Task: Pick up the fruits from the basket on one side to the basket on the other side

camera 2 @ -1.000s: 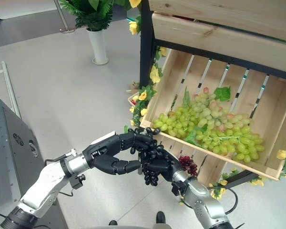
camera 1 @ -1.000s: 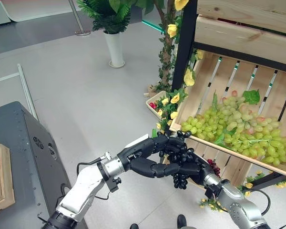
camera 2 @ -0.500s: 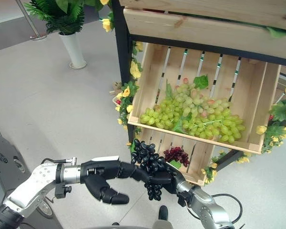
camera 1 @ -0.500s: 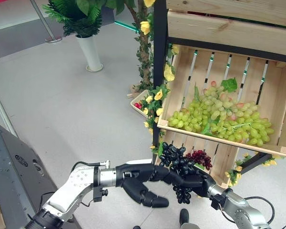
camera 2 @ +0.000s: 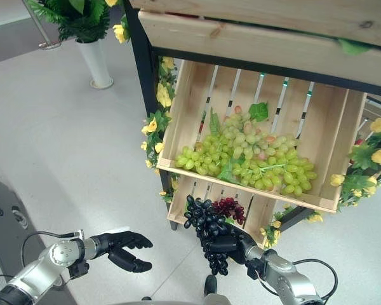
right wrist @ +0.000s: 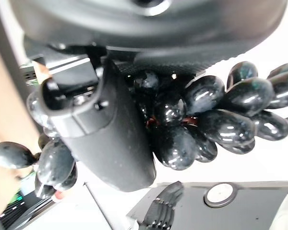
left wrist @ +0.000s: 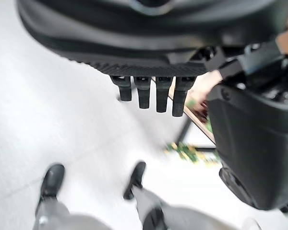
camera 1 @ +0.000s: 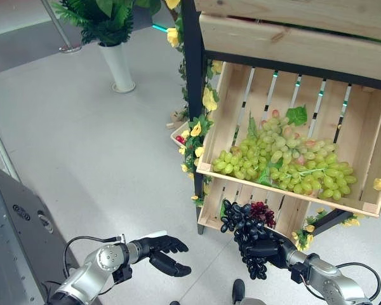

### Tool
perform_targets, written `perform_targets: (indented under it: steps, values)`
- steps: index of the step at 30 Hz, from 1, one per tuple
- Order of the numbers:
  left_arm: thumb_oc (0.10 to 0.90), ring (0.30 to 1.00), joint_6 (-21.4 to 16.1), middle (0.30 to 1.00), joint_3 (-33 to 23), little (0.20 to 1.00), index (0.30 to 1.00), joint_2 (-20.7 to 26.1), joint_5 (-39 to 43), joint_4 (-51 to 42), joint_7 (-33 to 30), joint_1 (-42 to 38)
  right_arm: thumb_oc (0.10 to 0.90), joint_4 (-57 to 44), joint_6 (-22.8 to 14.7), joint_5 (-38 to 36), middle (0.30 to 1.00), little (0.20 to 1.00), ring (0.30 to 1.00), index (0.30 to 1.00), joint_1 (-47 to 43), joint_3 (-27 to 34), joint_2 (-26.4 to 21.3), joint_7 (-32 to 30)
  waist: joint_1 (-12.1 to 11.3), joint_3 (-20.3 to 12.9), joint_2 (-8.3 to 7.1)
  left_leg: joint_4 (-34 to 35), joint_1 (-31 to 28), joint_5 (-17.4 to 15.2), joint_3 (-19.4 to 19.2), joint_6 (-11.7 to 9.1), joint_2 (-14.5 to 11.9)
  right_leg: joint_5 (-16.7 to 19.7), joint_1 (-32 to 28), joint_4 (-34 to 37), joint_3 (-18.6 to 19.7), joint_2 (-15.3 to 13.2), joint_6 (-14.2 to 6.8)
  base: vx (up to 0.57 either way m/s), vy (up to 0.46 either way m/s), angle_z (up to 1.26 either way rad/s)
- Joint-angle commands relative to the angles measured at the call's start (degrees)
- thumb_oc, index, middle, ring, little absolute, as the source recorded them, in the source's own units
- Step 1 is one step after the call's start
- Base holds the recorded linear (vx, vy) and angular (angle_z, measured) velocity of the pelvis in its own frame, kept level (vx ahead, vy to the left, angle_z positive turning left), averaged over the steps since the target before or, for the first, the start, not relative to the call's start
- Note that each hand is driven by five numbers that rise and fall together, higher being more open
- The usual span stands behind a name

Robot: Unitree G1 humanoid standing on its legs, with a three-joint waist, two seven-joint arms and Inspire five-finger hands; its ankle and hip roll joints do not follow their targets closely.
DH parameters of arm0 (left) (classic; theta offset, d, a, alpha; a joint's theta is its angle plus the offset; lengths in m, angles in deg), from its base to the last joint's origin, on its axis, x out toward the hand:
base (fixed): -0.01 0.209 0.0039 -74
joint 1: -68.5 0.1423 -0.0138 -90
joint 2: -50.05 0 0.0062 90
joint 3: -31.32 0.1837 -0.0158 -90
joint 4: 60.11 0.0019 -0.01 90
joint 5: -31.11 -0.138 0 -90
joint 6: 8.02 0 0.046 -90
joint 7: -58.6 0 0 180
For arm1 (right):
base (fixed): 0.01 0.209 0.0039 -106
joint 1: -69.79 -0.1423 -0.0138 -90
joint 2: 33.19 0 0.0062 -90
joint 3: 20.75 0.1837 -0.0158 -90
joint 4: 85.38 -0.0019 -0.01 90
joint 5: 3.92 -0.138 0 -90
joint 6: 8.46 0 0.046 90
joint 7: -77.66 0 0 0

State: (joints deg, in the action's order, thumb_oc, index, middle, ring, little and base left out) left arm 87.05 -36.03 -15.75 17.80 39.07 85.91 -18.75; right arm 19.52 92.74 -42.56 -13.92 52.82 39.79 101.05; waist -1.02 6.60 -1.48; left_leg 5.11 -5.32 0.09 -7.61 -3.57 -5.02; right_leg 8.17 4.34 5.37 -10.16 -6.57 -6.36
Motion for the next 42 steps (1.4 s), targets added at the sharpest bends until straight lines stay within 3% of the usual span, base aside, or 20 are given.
perform_targets:
  steps: [1,4,5,11,17,18,19,20,29,32,38,39,42]
  values:
    - [0.800,0.900,3.8,0.900,2.2,0.900,0.900,0.3,-6.1,2.2,-10.5,-8.9,0.400,-1.5,-8.1,-2.7,0.300,0.300,0.300,0.300,-11.1,2.1,1.2,-3.0,-1.1,3.9,-0.24,-0.1,5.8,0.6,4.7,1.1,0.5,-5.3,-1.0,-4.6,-1.6,-2.7,-3.5,-0.28,-0.072,0.17]
    - [0.800,0.900,6.7,0.900,3.0,0.900,0.900,-0.6,-5.8,5.5,-18.4,-12.1,0.400,0.1,-10.3,-3.8,0.300,0.300,0.300,0.300,-15.6,2.4,1.5,-5.5,-1.8,7.4,-0.02,-0.2,8.1,1.8,5.8,0.8,0.7,-6.4,2.0,-7.7,-2.1,-2.3,-3.0,-0.20,-0.045,0.28]
    - [0.800,0.900,6.2,0.900,2.8,0.900,0.900,-1.8,-5.7,7.5,-22.4,-13.2,0.400,1.0,-11.6,-3.7,0.300,0.300,0.300,0.300,-17.9,3.2,1.9,-7.2,-2.3,9.3,0.08,-1.6,9.8,2.0,6.3,0.7,0.9,-6.9,3.4,-9.3,-2.4,-2.3,-2.6,-0.18,-0.027,0.12]
    - [0.800,0.900,5.2,0.900,2.3,0.900,0.900,-5.0,-3.6,12.7,-36.3,-15.9,0.400,4.8,-15.3,-2.9,0.300,0.300,0.300,0.300,-24.0,4.2,2.7,-11.6,-3.5,13.3,-0.09,-8.6,15.9,1.2,8.3,0.3,1.6,-8.4,7.8,-14.8,-2.9,-2.3,-1.5,-0.13,-0.023,0.17]
    - [0.800,0.900,0.4,0.900,1.1,0.900,0.900,-8.6,-4.3,18.7,-48.1,-16.7,0.400,7.7,-19.9,2.4,0.300,0.300,0.300,0.300,-29.2,6.0,2.9,-19.2,-5.4,16.1,-1.04,-16.9,21.6,-0.7,10.3,-0.1,2.8,-10.2,10.5,-20.2,-4.1,-3.0,-0.2,-0.05,-0.032,0.16]
    - [0.800,0.900,-2.8,0.900,1.1,0.900,0.900,-8.8,-5.6,19.1,-51.4,-16.6,0.400,8.3,-21.0,3.8,0.300,0.300,0.300,0.300,-30.8,6.1,2.8,-21.5,-5.9,16.7,-1.30,-18.0,22.3,-1.1,10.8,0.0,3.0,-10.4,10.8,-20.9,-4.4,-3.0,0.0,-0.03,-0.035,0.11]
    - [0.800,0.900,-3.4,0.900,1.1,0.900,0.900,-8.8,-5.8,19.2,-51.8,-16.6,0.400,8.3,-21.0,3.9,0.300,0.300,0.300,0.300,-30.9,6.1,2.8,-21.7,-5.9,16.7,-1.32,-18.2,22.4,-1.2,10.9,0.0,3.0,-10.5,10.9,-21.1,-4.4,-3.1,0.0,-0.03,-0.046,0.05]
    - [0.800,0.900,-7.1,0.900,0.8,0.900,0.900,-8.4,-6.9,19.0,-53.3,-16.8,0.400,8.3,-21.3,5.2,0.300,0.300,0.300,0.300,-32.0,6.3,2.4,-23.4,-6.3,17.1,-1.59,-19.1,23.0,-1.5,11.1,0.1,3.1,-10.6,11.1,-21.7,-4.7,-3.1,0.2,-0.02,-0.033,0.03]
    - [0.800,0.900,-12.2,0.900,2.8,0.900,0.900,-6.5,-9.1,21.9,-49.3,-16.8,0.400,11.1,-22.1,13.3,0.300,0.300,0.300,0.300,-37.4,7.4,-2.3,-30.6,-7.3,19.2,-1.67,-22.0,24.5,-2.1,12.0,0.5,3.7,-10.8,10.8,-22.6,-5.2,-2.6,0.5,-0.01,-0.010,0.04]
    - [0.800,0.900,-14.1,0.900,4.8,0.900,0.900,-5.5,-7.9,21.8,-48.0,-16.5,0.400,15.4,-21.6,18.4,0.300,0.300,0.300,0.300,-41.4,7.7,-5.4,-35.7,-7.7,19.8,-1.14,-21.7,24.1,-2.1,11.9,0.6,3.8,-10.7,9.6,-21.5,-5.2,-2.1,0.5,0.00,0.000,0.00]
    - [0.800,0.900,-15.6,0.900,7.6,0.900,0.900,-3.7,-6.8,22.0,-46.0,-16.4,0.400,22.3,-18.3,26.2,0.300,0.300,0.300,0.300,-48.1,5.4,-10.4,-43.8,-8.5,20.2,-0.25,-21.9,23.9,-2.0,12.0,0.6,3.9,-10.8,8.3,-20.4,-5.4,-1.9,0.6,0.00,0.000,0.00]
    - [0.800,0.900,-16.2,0.900,8.4,0.900,0.900,-3.4,-6.3,22.4,-46.4,-16.2,0.400,23.7,-15.9,30.1,0.300,0.300,0.300,0.300,-49.8,3.8,-11.8,-46.7,-8.7,20.3,-0.01,-22.1,24.0,-2.1,11.9,0.6,4.0,-10.9,8.1,-20.2,-5.4,-1.9,0.7,0.00,0.000,0.00]
    - [0.800,0.900,-16.5,0.900,9.6,0.900,0.900,-3.0,-5.4,22.6,-47.2,-16.3,0.400,26.5,-12.6,32.4,0.300,0.300,0.300,0.300,-52.7,1.0,-14.0,-49.5,-8.9,20.5,0.29,-22.2,24.2,-2.1,11.7,0.6,4.0,-10.9,8.1,-20.0,-5.5,-1.9,0.7,0.00,0.000,0.00]
